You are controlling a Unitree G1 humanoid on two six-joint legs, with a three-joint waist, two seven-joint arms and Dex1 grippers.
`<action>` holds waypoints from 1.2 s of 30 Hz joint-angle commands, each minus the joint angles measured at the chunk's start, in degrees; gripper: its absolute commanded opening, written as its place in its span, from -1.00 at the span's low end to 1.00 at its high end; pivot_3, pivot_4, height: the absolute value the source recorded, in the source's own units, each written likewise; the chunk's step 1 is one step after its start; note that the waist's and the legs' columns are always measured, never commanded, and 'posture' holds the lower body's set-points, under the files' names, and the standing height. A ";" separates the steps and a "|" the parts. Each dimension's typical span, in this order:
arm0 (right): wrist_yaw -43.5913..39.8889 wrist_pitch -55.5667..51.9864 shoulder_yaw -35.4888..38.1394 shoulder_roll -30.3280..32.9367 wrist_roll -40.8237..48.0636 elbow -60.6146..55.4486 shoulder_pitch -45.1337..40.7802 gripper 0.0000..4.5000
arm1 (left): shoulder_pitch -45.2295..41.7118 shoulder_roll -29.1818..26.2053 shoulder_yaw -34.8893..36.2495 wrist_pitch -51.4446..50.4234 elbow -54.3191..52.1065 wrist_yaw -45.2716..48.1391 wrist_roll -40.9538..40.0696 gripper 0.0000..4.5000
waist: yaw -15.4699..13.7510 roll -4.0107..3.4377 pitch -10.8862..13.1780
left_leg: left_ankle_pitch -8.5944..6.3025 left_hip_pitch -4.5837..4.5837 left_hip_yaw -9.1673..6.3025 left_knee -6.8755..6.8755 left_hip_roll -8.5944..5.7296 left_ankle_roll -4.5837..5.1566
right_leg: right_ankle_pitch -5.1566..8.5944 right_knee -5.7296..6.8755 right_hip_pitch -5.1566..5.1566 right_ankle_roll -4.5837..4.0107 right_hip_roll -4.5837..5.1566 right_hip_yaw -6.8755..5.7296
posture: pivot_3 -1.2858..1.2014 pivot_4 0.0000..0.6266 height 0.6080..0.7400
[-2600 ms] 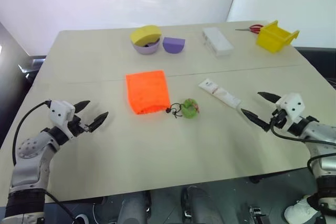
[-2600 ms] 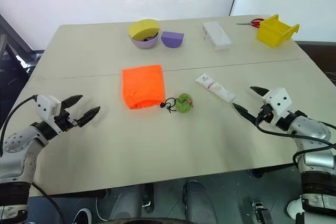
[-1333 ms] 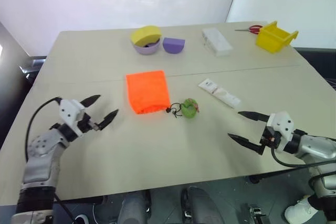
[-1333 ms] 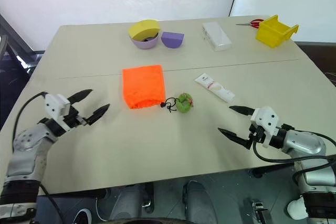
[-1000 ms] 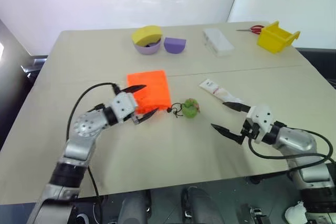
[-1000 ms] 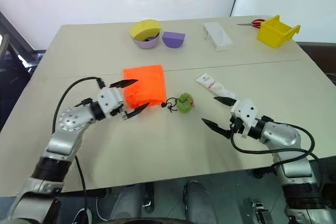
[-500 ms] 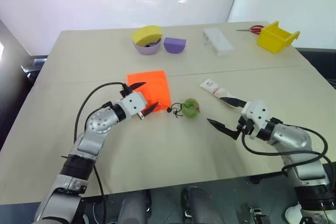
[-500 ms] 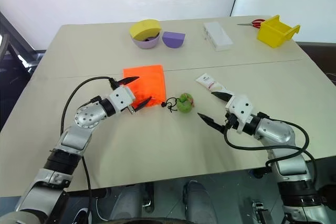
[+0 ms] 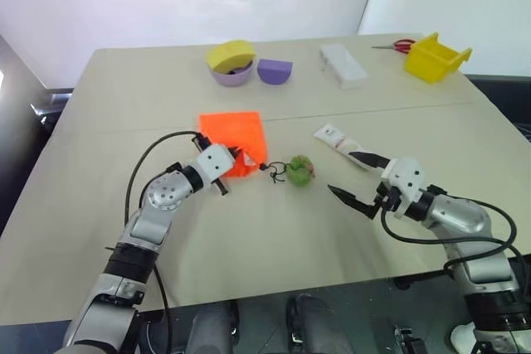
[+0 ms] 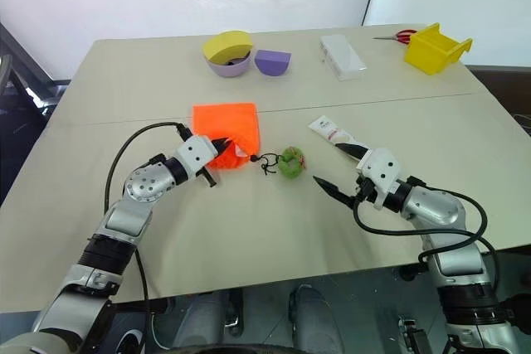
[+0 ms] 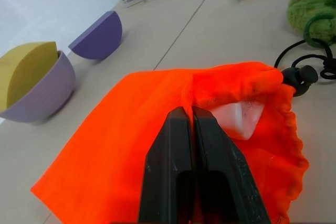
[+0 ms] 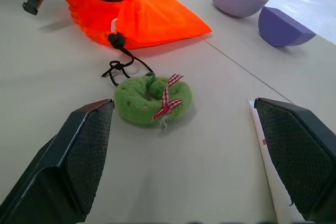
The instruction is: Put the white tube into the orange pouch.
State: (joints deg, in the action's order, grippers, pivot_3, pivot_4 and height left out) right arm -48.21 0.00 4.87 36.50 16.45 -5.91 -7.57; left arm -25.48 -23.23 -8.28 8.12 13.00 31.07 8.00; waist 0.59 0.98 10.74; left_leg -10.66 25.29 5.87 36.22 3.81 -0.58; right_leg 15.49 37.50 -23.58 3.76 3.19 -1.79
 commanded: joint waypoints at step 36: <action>10.94 -40.16 2.13 2.17 0.42 14.33 -22.70 1.00 | 8.21 0.53 2.73 2.28 -13.52 4.36 -10.16 -0.97 | 0.16 -0.01 -0.01 | 0.02 0.04 0.07 -0.03 0.00 0.04 | 0.02 0.00 -0.08 -0.14 0.19 0.04 | 0.03 -0.52 1.00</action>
State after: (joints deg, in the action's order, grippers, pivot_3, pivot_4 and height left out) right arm -36.64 -37.91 5.84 37.87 15.37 8.62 -28.36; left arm -16.53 -22.76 -5.82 9.41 1.07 35.86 -1.85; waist 0.75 0.96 10.73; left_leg -10.63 25.33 5.93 36.19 3.82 -0.54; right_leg 15.51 37.50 -23.65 3.62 3.37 -1.76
